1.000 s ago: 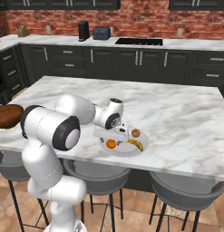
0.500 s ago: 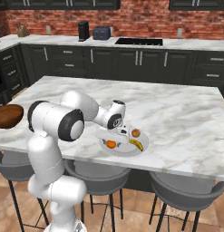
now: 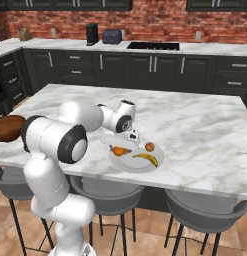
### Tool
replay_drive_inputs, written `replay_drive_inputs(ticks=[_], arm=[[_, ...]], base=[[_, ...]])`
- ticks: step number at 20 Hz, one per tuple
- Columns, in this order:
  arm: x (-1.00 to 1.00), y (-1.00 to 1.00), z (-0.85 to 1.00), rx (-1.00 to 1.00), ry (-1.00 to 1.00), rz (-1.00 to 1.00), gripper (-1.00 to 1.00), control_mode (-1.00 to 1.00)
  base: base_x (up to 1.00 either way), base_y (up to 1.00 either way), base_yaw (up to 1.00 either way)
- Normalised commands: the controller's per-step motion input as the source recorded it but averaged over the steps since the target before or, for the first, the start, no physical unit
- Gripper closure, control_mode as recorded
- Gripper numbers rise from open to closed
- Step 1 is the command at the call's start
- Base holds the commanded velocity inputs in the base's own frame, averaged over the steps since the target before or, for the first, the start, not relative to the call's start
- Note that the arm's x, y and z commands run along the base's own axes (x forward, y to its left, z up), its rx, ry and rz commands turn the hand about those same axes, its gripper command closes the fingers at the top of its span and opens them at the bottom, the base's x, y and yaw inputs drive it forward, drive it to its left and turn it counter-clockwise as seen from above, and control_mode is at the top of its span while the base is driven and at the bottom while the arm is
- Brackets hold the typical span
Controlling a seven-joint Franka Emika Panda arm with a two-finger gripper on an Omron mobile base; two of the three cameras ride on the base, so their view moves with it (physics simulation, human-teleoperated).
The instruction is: Take the fruits from the plate on the dining counter and place two fruits in each bowl.
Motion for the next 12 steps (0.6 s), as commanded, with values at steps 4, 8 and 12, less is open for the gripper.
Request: replay_drive_inputs(ticks=[4, 8, 12], arm=[[-0.36, 0.96, 0.91, -0.03, -0.07, -0.01, 1.00, -1.00], [-0.02, 1.00, 0.80, 0.00, -0.10, 0.00, 1.00, -1.00], [0.04, 1.00, 0.49, -0.05, -0.13, 0.00, 1.00, -1.00]], base=[[0.00, 0.00, 0.00], [0.00, 0.00, 0.00], [0.00, 0.00, 0.00]])
